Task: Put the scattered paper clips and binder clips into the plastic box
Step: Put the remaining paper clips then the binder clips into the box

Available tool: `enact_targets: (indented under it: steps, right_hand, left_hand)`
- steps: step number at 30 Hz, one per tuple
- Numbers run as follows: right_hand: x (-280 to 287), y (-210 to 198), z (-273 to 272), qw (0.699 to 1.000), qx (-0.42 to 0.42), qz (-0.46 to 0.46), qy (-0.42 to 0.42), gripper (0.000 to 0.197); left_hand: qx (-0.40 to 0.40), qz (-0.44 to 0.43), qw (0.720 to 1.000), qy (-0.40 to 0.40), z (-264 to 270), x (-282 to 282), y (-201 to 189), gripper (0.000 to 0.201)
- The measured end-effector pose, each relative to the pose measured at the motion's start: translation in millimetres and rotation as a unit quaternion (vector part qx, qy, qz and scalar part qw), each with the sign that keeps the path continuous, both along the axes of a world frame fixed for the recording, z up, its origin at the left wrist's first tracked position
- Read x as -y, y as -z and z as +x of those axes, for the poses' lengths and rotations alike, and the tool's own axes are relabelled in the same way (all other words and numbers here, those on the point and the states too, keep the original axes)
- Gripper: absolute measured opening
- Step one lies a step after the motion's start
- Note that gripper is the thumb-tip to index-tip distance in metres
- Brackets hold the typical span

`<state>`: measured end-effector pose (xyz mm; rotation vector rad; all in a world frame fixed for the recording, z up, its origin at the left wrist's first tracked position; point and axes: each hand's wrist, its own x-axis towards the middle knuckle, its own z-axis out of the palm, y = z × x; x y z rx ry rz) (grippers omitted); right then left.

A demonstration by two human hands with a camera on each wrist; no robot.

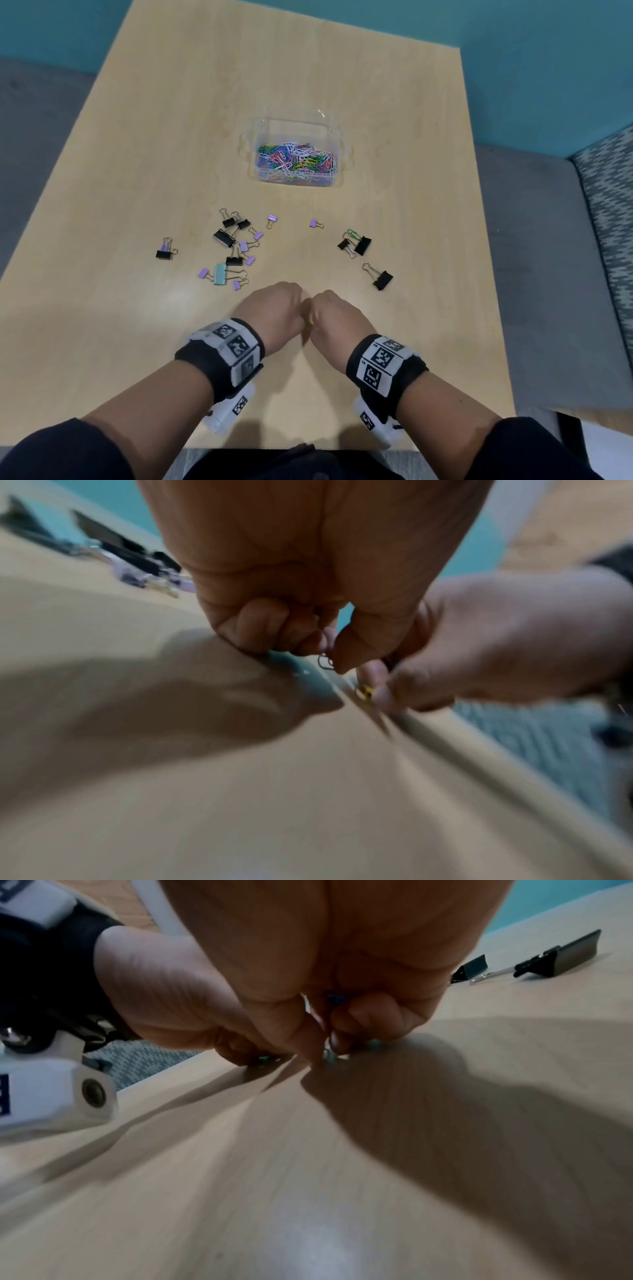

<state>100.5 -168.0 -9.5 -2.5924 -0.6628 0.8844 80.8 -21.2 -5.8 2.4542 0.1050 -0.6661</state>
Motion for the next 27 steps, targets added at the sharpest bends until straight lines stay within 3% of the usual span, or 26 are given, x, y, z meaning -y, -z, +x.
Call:
enact_targets:
  steps: [2, 3, 6, 8, 9, 11, 12, 13, 14, 15, 17, 19, 21, 24, 25, 27]
  right_hand:
    - [1, -2, 3, 1.000, 0.003, 0.006, -0.001, 0.028]
    - [1, -5, 5, 1.000, -0.003, 0.003, -0.006, 0.028]
    - [0, -10, 12, 0.999, -0.046, 0.005, 0.018, 0.028]
    - [-2, -16, 23, 0.972, -0.130, 0.097, 0.172, 0.023]
    - [-3, -21, 32, 0.924, -0.197, 0.173, 0.279, 0.025]
    - [-5, -34, 58, 0.754, -0.346, 0.338, 0.444, 0.026]
    - [-7, -39, 73, 0.666, -0.402, 0.402, 0.483, 0.024]
    - [-9, -43, 89, 0.603, -0.436, 0.440, 0.502, 0.023]
    - [-13, -45, 104, 0.574, -0.450, 0.457, 0.509, 0.023]
    - [-18, -46, 120, 0.575, -0.448, 0.457, 0.510, 0.024]
    - [-34, -49, 148, 0.621, -0.409, 0.432, 0.510, 0.018]
    - [-49, -55, 174, 0.665, -0.344, 0.415, 0.516, 0.007]
    - [-63, -61, 198, 0.682, -0.296, 0.418, 0.522, 0.004]
    - [-77, -74, 222, 0.715, -0.307, 0.402, 0.482, 0.020]
    - [-78, -80, 226, 0.748, -0.299, 0.372, 0.461, 0.021]
    - [-70, -86, 233, 0.858, -0.205, 0.265, 0.390, 0.013]
  left_hand:
    - [-0.024, -0.092, 0.986, -0.135, 1, -13, -1, 0.009]
    - [-0.044, -0.156, 0.964, -0.213, 2, -20, 0, 0.009]
    - [-0.095, -0.368, 0.836, -0.394, 9, -41, -4, 0.013]
    - [-0.101, -0.460, 0.767, -0.435, 16, -51, -12, 0.018]
    - [-0.100, -0.494, 0.741, -0.444, 21, -55, -16, 0.020]
    - [-0.091, -0.546, 0.696, -0.458, 35, -62, -24, 0.023]
    - [-0.087, -0.561, 0.678, -0.467, 46, -65, -29, 0.023]
    - [-0.086, -0.571, 0.661, -0.479, 57, -66, -33, 0.022]
    - [-0.085, -0.574, 0.650, -0.491, 70, -67, -37, 0.021]
    - [-0.082, -0.569, 0.646, -0.503, 83, -66, -41, 0.020]
    - [-0.064, -0.534, 0.666, -0.517, 113, -65, -46, 0.017]
    - [-0.026, -0.498, 0.697, -0.515, 142, -64, -51, 0.012]
    - [0.018, -0.465, 0.728, -0.504, 170, -65, -54, 0.009]
    - [0.043, -0.424, 0.800, -0.423, 198, -68, -60, 0.014]
    - [0.049, -0.412, 0.817, -0.401, 204, -70, -61, 0.014]
    - [0.065, -0.370, 0.845, -0.380, 208, -77, -64, 0.010]
